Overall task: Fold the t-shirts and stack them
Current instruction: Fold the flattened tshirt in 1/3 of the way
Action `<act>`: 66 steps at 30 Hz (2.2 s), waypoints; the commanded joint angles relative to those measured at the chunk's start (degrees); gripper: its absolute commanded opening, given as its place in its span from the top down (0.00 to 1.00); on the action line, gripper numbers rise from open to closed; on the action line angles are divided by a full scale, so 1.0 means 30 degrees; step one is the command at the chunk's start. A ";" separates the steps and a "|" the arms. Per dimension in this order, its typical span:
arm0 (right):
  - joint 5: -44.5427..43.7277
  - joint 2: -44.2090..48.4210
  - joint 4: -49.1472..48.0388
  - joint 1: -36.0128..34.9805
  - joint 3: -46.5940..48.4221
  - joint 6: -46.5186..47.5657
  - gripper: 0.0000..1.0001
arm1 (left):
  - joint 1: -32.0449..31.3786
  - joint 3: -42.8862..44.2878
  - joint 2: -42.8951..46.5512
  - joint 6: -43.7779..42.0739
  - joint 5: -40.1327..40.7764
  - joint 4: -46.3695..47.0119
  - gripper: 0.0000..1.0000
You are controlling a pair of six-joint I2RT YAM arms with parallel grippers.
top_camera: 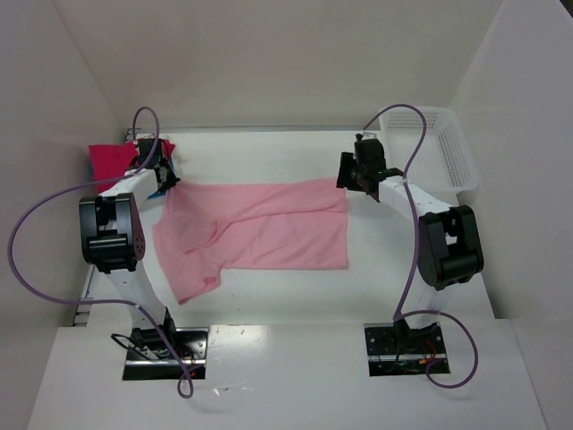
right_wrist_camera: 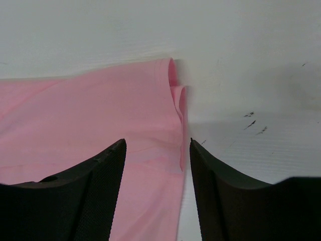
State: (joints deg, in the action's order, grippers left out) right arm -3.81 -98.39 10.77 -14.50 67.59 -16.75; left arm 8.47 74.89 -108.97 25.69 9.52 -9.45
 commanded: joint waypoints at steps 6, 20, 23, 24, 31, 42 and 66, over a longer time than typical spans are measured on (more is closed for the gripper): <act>0.0392 -0.1072 0.0383 -0.0205 -0.0525 -0.0480 0.80 | 0.0254 0.0700 -0.0122 -0.0097 -0.0556 0.1332 1.00; -0.0252 -0.1774 0.0981 -0.1084 -0.0527 -0.1213 0.40 | 0.0254 0.1227 -0.0884 -0.0273 -0.1812 0.1156 1.00; -0.0253 -0.1774 0.1156 -0.1084 -0.0527 -0.1213 0.50 | 0.0254 0.1227 -0.0884 -0.0273 -0.1826 0.1156 0.99; -0.0253 -0.1774 0.1156 -0.1084 -0.0527 -0.1213 0.57 | 0.0254 0.1371 -0.0884 -0.0273 -0.1826 0.1156 0.99; 0.0304 -0.1696 0.1828 -0.1102 -0.0720 -0.1563 0.97 | 0.0428 0.1403 -0.0884 -0.0273 -0.1826 0.0980 0.99; 0.0509 0.1371 0.2650 -0.1436 -0.2907 -0.2287 1.00 | 0.0781 0.1754 -0.1060 -0.0273 -0.3196 0.0980 0.99; -0.1510 0.0011 0.2555 -0.1436 0.0241 -0.1361 0.54 | 0.1132 0.3455 -0.0679 -0.1073 -0.5571 -0.0572 0.45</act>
State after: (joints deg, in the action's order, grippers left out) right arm -6.05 -97.46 19.32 -18.24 63.84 -22.15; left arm 11.49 83.81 -113.80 23.87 -6.72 -11.18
